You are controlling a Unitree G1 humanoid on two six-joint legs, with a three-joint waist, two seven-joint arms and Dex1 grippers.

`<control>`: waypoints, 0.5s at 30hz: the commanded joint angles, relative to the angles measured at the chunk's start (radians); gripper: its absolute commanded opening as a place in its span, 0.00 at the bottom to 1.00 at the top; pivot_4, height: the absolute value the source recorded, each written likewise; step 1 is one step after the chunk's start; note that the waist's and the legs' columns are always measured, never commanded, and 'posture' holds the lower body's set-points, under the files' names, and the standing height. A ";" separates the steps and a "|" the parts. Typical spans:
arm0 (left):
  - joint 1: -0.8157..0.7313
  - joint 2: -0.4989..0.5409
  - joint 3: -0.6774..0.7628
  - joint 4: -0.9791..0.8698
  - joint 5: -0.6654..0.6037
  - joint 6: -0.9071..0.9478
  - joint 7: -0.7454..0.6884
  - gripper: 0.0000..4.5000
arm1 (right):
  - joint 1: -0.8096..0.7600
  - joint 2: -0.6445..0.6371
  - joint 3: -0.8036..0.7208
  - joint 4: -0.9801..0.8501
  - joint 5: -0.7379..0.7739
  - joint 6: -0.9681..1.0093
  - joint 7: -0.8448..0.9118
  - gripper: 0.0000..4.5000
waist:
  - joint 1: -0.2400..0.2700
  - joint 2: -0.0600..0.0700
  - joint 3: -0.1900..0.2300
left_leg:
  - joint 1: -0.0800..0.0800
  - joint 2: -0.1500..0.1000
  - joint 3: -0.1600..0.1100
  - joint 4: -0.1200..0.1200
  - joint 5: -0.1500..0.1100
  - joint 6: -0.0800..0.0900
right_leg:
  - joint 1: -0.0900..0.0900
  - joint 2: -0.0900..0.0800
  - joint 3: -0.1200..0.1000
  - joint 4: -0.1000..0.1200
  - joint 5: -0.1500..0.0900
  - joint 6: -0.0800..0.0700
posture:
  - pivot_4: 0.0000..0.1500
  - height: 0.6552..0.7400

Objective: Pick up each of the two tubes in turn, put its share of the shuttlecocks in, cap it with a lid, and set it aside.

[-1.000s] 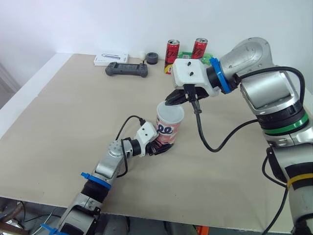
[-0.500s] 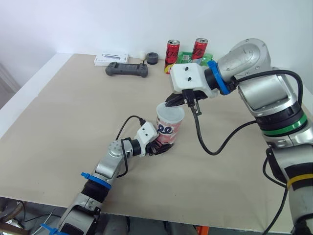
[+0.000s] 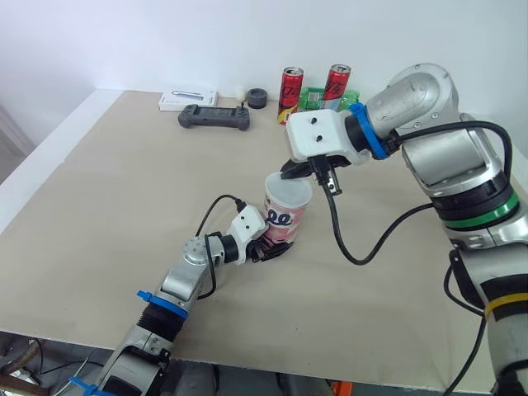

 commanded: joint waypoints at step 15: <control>0.005 0.000 0.002 0.014 0.014 0.004 0.008 0.68 | -0.015 -0.033 -0.012 -0.027 -0.033 -0.015 0.024 0.01 | 0.000 0.000 0.000 | 0.000 0.000 -0.001 0.000 0.000 0.000 | 0.000 0.000 0.000 0.000 0.000 0.000 | 1.00 1.00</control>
